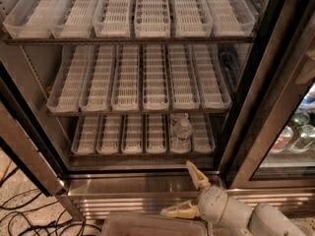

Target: Pick water bottle from bottom shelf of fridge

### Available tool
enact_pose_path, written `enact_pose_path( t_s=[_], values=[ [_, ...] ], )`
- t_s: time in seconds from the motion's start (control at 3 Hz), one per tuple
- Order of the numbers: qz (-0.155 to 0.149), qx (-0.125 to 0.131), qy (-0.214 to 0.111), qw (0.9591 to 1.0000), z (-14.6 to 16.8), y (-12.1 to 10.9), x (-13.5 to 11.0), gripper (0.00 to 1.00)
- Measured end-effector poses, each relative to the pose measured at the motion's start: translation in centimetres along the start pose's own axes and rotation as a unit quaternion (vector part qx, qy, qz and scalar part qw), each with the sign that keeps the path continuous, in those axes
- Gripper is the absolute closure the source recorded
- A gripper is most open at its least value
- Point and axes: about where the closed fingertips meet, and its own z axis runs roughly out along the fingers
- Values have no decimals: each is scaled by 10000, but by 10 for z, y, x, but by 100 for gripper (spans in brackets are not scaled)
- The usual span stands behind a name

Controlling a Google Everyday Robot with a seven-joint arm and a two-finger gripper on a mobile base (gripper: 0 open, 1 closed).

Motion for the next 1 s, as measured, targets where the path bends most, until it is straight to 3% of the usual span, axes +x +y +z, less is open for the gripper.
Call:
enact_pose_path(
  t_s=[0.33,0.67,1.0],
  values=[
    [111,687,-157,9975,10,-13,-3,0],
    [16,1141,-167,9933,18,-32,-6,0],
    [4,1632,-168,9865,18,-52,-4,0]
  ],
)
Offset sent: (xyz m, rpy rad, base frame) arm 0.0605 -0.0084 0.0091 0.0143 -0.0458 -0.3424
